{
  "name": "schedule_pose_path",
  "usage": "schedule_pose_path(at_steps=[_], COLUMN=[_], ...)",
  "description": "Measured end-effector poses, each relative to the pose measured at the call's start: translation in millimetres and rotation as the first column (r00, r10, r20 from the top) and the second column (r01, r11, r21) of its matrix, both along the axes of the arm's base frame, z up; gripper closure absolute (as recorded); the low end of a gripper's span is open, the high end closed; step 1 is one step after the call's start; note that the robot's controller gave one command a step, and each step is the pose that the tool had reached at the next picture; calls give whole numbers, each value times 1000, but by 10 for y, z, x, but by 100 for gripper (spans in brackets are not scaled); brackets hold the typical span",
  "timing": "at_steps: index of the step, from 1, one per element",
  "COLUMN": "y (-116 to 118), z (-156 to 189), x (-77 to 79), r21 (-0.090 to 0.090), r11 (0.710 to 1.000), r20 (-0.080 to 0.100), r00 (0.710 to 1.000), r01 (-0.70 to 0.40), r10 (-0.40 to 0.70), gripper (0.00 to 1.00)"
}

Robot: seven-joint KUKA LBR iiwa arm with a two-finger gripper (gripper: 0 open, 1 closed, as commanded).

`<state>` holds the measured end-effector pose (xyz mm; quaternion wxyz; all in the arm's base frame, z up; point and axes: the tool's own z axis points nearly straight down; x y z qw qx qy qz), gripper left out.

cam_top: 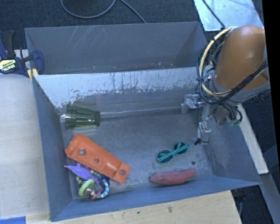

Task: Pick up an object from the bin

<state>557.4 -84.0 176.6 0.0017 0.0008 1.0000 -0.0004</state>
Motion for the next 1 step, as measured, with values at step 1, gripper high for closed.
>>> schedule_pose_path(at_steps=[1], y=[-18], z=[-278], x=[-2], r21=[-1], r11=[998], r20=[6], r00=[998], r01=[-66], r10=[66], gripper=[0])
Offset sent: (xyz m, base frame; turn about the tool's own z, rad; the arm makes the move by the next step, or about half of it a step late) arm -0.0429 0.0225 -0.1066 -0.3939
